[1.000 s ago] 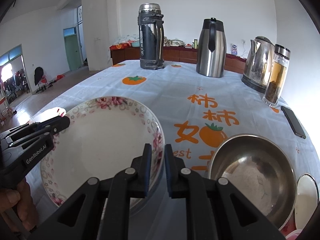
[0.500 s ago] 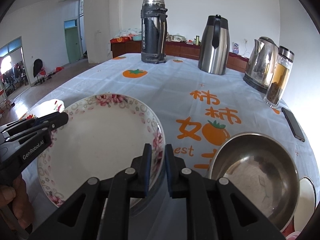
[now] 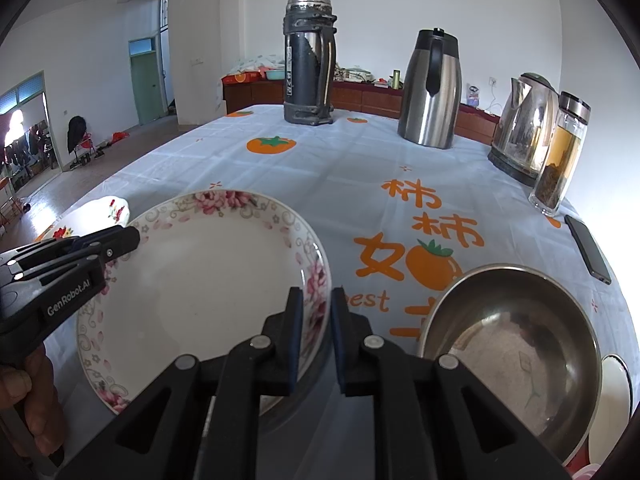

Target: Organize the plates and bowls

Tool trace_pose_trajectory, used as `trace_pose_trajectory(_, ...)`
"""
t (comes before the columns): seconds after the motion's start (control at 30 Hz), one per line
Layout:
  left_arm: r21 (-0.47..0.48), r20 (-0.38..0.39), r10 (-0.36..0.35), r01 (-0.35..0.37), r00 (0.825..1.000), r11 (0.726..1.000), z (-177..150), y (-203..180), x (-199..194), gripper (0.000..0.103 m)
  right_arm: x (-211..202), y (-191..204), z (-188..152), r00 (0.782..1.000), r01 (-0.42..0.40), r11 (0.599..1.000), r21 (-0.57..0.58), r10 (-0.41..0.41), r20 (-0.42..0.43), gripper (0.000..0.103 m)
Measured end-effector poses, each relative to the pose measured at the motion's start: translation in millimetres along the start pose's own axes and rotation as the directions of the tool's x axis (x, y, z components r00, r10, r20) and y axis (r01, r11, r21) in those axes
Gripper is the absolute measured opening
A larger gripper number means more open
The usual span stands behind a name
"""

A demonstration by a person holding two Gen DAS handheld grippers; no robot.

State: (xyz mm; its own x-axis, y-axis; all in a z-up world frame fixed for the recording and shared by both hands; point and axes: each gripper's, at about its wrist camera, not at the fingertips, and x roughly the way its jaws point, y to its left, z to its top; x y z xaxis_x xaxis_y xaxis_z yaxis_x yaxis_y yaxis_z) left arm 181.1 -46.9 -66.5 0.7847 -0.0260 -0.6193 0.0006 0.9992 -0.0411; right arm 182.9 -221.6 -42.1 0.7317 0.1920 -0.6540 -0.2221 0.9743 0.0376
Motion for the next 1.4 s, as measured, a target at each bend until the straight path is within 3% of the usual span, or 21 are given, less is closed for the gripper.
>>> trace_pose_trajectory(1.4,0.013,-0.047,-0.019,0.019,0.999,1.0,-4.1,0.1,6.4,0.014,0.6,5.5,-1.2,1.0,0.015,0.999,-0.038,-0.015,-0.012,0.021)
